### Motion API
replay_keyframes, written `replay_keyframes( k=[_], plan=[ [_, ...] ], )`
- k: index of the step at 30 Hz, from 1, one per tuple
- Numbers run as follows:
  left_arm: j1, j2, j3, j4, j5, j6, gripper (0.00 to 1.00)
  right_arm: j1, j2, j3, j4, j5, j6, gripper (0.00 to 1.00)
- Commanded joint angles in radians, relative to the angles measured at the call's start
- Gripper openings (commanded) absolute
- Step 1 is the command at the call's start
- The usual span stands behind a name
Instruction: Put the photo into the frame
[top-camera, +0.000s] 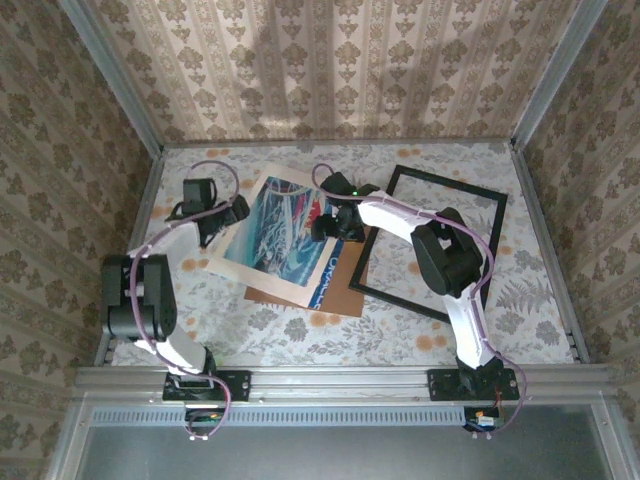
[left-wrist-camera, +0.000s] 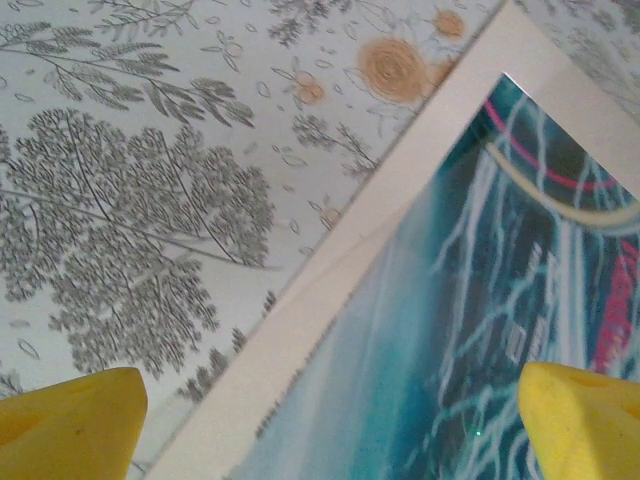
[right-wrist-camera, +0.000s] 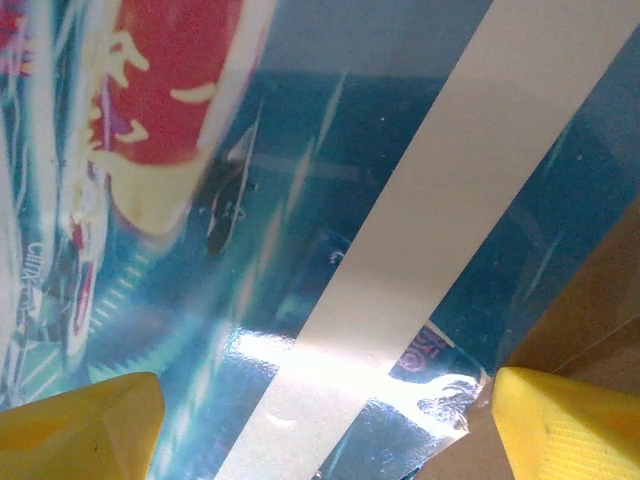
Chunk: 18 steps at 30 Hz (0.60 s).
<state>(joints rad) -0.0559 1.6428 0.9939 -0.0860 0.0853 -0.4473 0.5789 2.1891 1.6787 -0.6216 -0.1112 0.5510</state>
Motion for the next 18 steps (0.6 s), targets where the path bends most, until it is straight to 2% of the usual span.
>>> replay_keyframes(
  k=[1, 11, 15, 18],
  plan=[
    [0.032, 0.112, 0.134, -0.086, 0.055, 0.059, 0.96, 0.006, 0.031, -0.003, -0.008, -0.028, 0.028, 0.87],
    [0.024, 0.493, 0.578, -0.35, 0.226, 0.225, 0.91, -0.014, -0.045, -0.078, 0.08, 0.097, 0.165, 0.86],
    [0.006, 0.541, 0.621, -0.393, 0.255, 0.24, 0.9, -0.017, -0.008, -0.064, 0.11, 0.115, 0.182, 0.86],
    [0.001, 0.525, 0.584, -0.395, 0.257, 0.23, 0.89, -0.012, 0.033, -0.037, 0.123, 0.063, 0.184, 0.84]
  ],
)
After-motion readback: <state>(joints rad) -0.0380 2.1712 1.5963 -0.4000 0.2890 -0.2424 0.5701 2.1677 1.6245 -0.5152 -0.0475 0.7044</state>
